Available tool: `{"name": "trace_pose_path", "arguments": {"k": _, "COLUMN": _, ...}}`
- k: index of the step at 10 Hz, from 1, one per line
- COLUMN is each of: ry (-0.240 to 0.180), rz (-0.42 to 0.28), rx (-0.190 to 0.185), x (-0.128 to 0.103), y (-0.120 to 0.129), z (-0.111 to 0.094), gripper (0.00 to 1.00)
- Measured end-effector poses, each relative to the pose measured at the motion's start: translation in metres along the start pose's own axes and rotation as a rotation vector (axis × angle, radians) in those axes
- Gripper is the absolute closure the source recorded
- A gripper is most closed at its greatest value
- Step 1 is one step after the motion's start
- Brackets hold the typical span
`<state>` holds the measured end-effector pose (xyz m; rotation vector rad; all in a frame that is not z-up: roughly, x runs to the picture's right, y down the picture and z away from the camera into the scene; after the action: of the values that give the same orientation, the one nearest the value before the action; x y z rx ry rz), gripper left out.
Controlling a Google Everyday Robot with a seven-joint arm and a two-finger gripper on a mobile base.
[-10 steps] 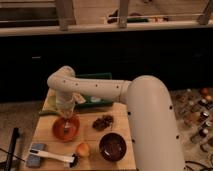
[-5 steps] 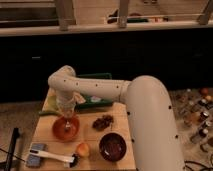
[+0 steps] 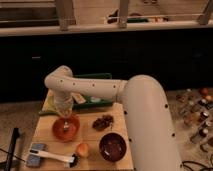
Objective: Place fork in red bowl
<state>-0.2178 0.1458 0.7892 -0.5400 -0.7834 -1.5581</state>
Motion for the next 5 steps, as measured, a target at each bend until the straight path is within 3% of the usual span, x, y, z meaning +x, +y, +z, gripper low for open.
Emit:
{"name": "trace_pose_path", "arguments": {"k": 1, "ry": 0.001, "rz": -0.003, "rx": -0.001, "x": -0.0001, "y": -0.0014, "z": -0.0005, "gripper": 0.26}}
{"name": "trace_pose_path", "arguments": {"k": 2, "ry": 0.001, "rz": -0.006, "rx": -0.002, "x": -0.0004, "y": -0.0026, "z": -0.0007, "gripper": 0.21}}
{"name": "trace_pose_path", "arguments": {"k": 5, "ry": 0.003, "rz": -0.009, "rx": -0.004, "x": -0.0009, "y": -0.0035, "z": -0.0018, "gripper": 0.2}}
